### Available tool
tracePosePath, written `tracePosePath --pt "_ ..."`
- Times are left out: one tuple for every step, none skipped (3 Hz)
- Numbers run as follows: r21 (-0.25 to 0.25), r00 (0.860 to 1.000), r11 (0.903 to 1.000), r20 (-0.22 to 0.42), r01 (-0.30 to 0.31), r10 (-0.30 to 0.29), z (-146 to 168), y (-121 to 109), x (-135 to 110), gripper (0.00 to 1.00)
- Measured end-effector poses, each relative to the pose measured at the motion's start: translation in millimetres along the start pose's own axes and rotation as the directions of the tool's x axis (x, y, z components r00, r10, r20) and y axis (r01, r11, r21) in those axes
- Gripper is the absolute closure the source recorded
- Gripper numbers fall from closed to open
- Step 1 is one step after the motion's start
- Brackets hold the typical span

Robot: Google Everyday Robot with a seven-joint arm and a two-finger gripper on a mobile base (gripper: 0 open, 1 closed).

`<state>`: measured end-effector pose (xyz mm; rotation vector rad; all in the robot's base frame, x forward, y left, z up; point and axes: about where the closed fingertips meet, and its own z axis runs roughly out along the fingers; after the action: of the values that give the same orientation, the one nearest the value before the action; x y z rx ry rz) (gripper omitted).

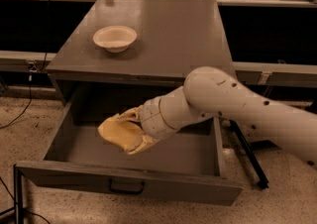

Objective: Pick sponge from top drawer and place on counter

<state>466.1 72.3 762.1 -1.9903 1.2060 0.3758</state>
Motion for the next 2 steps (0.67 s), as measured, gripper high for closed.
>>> tracePosePath --pt "-0.037 0.973 0.972 0.004 0.232 -0.232 -45.1 -35.8 -63.6 1.0" --pt "-0.1 0.945 0.9415 -0.031 0.322 -0.326 -81.5 -80.1 -84.6 1.0"
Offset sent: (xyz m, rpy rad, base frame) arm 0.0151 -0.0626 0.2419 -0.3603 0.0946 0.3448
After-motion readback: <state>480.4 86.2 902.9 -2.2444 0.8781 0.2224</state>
